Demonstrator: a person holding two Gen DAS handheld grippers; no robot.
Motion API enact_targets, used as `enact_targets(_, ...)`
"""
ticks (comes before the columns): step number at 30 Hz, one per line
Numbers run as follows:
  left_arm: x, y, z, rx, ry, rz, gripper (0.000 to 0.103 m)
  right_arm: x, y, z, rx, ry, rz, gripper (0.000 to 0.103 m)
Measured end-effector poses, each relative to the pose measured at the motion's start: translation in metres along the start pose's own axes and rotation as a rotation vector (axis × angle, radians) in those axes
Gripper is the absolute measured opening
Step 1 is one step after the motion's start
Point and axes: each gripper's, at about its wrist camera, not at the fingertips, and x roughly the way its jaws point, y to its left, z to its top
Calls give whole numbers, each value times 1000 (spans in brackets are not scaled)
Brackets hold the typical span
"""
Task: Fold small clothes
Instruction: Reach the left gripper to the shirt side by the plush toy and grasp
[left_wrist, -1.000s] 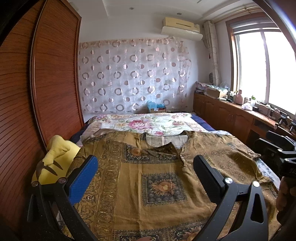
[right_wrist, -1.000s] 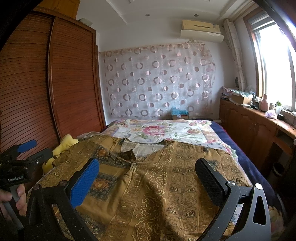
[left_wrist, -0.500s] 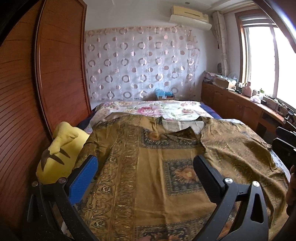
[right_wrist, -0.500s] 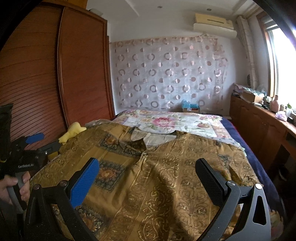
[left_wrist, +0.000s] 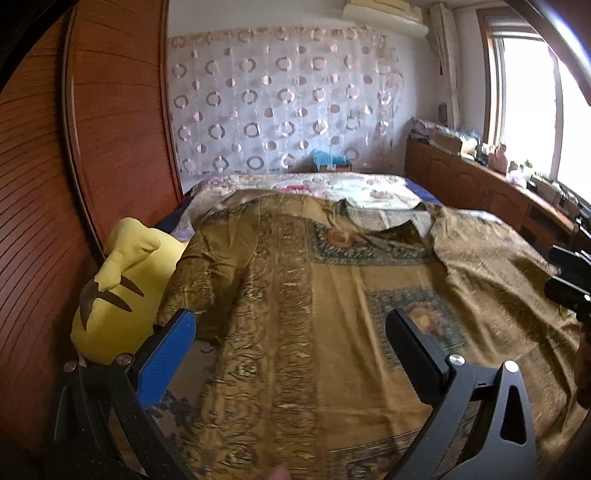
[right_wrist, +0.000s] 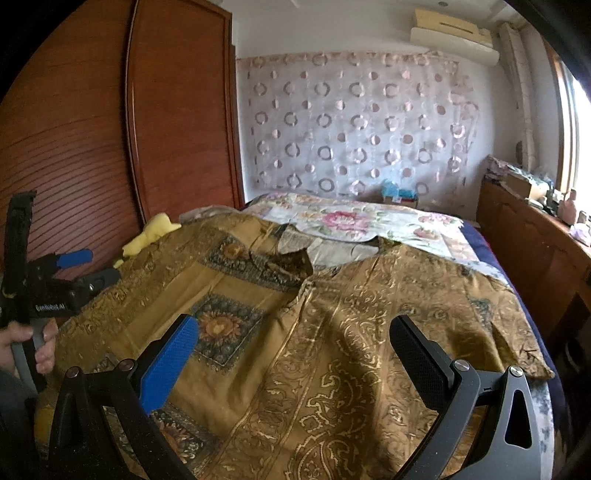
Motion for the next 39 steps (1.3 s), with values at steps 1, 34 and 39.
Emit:
enact_targets(1, 2, 3, 1, 11, 4, -4, 103, 1, -2, 2, -1, 10, 10, 103)
enact_targets(34, 111, 119, 6, -119, 344, -25, 42, 49, 10, 36, -84, 135, 195, 103)
enact_targets(39, 109, 114, 6, -84, 333, -14, 14, 45, 8, 36, -67, 138, 191, 103)
